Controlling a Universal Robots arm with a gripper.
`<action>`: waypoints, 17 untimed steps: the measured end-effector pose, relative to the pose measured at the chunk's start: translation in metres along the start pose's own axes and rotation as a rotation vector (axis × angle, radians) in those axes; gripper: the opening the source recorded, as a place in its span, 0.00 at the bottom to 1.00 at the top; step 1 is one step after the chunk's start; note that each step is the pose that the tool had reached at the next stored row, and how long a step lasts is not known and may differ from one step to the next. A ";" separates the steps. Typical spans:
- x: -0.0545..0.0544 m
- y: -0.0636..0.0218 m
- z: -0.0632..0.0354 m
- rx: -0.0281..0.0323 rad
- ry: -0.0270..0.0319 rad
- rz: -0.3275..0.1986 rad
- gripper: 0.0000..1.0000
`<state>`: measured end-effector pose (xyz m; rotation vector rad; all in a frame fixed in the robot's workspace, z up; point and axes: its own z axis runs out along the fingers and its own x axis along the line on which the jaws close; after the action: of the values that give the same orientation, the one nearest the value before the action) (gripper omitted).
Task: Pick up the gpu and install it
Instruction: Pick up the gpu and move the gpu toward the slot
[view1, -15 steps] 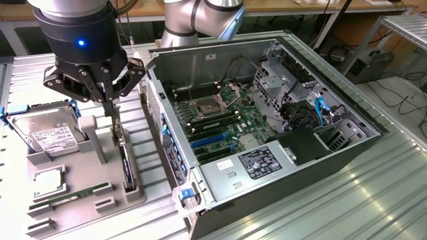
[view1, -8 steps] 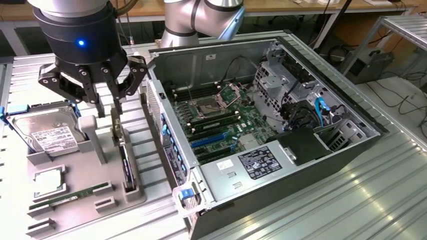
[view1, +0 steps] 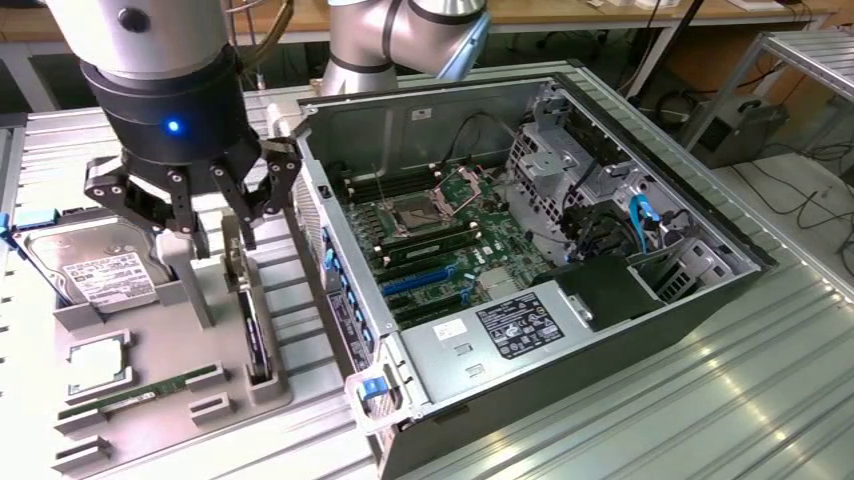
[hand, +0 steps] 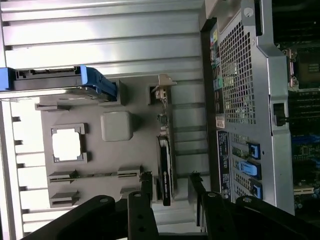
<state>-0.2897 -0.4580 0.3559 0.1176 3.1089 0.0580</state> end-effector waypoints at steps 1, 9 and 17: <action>0.000 -0.0064 0.0093 -0.0001 -0.0001 0.000 0.42; -0.001 -0.0107 0.0352 -0.0001 -0.0001 0.000 0.42; -0.003 -0.0113 0.0543 0.0000 0.0000 0.000 0.42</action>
<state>-0.2862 -0.4676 0.3013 0.1176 3.1089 0.0580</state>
